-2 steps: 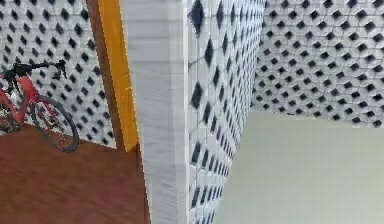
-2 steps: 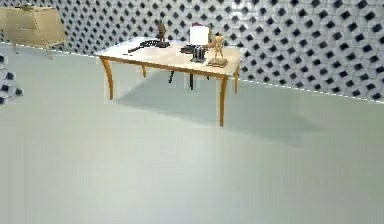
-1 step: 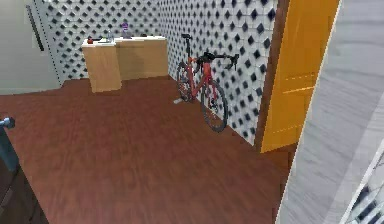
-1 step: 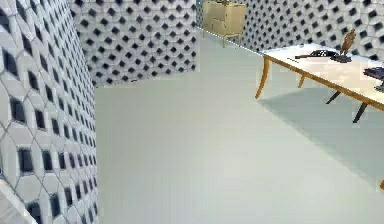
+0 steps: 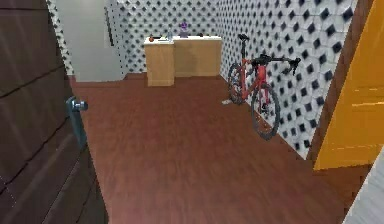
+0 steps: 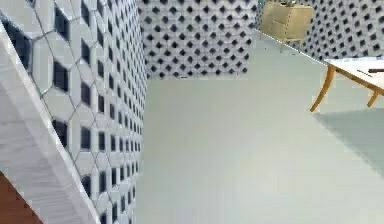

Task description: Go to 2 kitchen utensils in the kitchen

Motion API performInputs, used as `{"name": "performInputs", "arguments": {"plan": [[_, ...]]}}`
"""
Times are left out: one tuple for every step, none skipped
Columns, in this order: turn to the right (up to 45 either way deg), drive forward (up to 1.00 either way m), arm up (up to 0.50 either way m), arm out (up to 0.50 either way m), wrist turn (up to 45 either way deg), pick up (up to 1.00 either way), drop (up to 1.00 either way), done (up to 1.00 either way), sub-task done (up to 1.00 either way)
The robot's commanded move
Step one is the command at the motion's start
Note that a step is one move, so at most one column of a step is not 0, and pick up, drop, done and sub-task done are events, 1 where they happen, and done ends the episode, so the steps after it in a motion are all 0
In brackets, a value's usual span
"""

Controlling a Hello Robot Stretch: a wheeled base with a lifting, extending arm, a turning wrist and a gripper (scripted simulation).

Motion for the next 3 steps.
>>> {"name": "performInputs", "arguments": {"plan": [[0.0,1.0,0.0,0.0,0.0,0.0,0.0,0.0,0.0],[-3.0,0.0,0.0,0.0,0.0,0.0,0.0,0.0,0.0],[0.0,1.0,0.0,0.0,0.0,0.0,0.0,0.0,0.0]]}}
